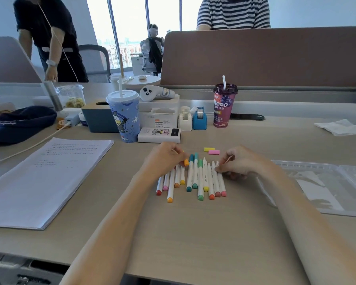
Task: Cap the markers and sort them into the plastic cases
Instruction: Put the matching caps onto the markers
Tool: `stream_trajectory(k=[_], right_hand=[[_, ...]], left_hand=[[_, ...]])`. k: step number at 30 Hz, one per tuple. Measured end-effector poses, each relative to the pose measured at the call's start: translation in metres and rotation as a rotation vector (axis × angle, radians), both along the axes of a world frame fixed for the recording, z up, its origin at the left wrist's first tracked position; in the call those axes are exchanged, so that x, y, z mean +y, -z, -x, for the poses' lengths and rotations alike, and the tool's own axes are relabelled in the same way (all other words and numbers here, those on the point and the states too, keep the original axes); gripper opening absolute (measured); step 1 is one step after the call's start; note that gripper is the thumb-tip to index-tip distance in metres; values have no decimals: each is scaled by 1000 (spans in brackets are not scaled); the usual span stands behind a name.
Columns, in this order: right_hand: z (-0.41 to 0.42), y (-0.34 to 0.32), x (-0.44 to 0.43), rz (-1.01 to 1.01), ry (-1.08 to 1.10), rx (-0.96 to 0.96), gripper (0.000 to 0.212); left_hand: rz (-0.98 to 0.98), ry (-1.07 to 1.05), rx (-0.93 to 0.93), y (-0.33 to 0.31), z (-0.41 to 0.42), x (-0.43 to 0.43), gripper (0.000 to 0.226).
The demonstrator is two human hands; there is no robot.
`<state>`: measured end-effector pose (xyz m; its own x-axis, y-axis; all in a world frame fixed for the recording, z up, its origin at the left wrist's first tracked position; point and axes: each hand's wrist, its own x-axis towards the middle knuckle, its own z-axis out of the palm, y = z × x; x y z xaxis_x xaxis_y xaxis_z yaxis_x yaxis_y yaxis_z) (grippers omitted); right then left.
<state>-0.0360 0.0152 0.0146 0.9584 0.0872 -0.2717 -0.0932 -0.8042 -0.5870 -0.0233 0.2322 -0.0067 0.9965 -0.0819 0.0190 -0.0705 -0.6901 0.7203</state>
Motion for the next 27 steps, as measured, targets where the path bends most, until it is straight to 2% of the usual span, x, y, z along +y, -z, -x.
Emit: stream_trajectory(k=[8, 15, 22, 27], right_hand=[[-1, 2, -2, 19, 8, -30, 9], [-10, 15, 8, 37, -38, -251, 10], [-6, 23, 21, -46, -59, -311, 12], [-7, 20, 25, -46, -54, -257, 15]], left_hand=[[-84, 22, -39, 5, 0, -4, 14], [14, 5, -23, 2, -1, -3, 14], [80, 36, -54, 5, -2, 1, 15], [-94, 18, -146, 10, -2, -1, 13]])
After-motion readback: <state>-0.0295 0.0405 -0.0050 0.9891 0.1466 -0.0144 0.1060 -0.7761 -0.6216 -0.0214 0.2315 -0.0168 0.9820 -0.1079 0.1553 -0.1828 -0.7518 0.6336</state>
